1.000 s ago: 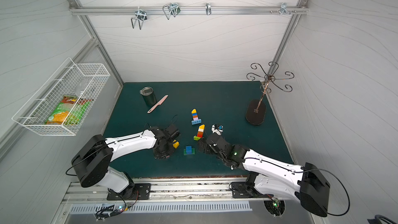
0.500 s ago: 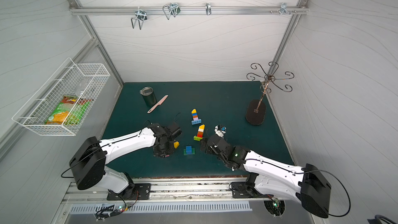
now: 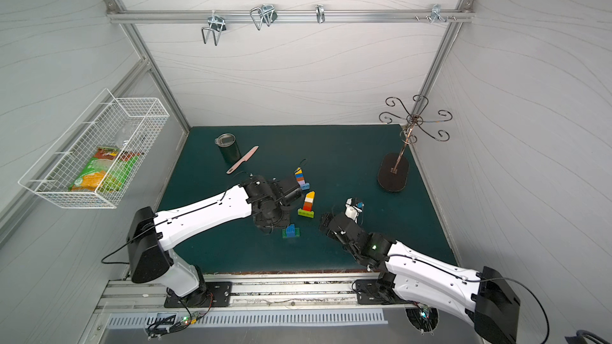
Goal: Assemble the number 1 with lego
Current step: Pick up the lego brick from the center of the board, then assemble the lego brick with the lego brick.
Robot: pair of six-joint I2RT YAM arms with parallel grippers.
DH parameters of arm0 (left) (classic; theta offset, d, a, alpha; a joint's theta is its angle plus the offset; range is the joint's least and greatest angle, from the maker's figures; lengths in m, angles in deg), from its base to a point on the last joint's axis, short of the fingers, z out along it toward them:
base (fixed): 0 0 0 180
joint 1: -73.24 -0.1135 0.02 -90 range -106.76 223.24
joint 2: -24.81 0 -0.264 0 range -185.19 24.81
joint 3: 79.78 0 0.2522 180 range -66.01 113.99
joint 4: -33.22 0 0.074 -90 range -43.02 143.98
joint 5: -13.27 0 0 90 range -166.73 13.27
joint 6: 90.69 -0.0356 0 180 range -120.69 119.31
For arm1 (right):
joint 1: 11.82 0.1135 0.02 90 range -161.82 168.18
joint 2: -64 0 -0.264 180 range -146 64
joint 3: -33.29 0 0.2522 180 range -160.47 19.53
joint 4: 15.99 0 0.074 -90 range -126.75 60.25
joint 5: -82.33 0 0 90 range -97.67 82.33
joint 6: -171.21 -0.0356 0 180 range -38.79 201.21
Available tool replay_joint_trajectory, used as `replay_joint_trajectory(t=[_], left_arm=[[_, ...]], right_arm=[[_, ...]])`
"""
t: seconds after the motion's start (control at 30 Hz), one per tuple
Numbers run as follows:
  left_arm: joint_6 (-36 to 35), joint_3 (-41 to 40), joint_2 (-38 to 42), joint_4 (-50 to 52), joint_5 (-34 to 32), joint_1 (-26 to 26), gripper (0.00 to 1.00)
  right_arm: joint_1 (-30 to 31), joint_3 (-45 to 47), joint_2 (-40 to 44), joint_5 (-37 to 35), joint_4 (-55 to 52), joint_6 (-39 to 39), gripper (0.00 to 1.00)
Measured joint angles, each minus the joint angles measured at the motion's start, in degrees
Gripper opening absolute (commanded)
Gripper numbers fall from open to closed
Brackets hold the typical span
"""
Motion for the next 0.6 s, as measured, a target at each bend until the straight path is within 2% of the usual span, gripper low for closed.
replay_joint_trajectory(t=[0.27,0.6], left_arm=[[-1.6,0.9,-5.4,-1.4,1.3,1.0,0.06],[-3.5,0.9,-7.3,-5.0,2.2,0.9,0.06]], right_arm=[[-1.4,3.1,2.7,0.2,1.0,-0.5,0.99],[-1.6,1.0,-3.4,2.7,2.9,1.3,0.99]])
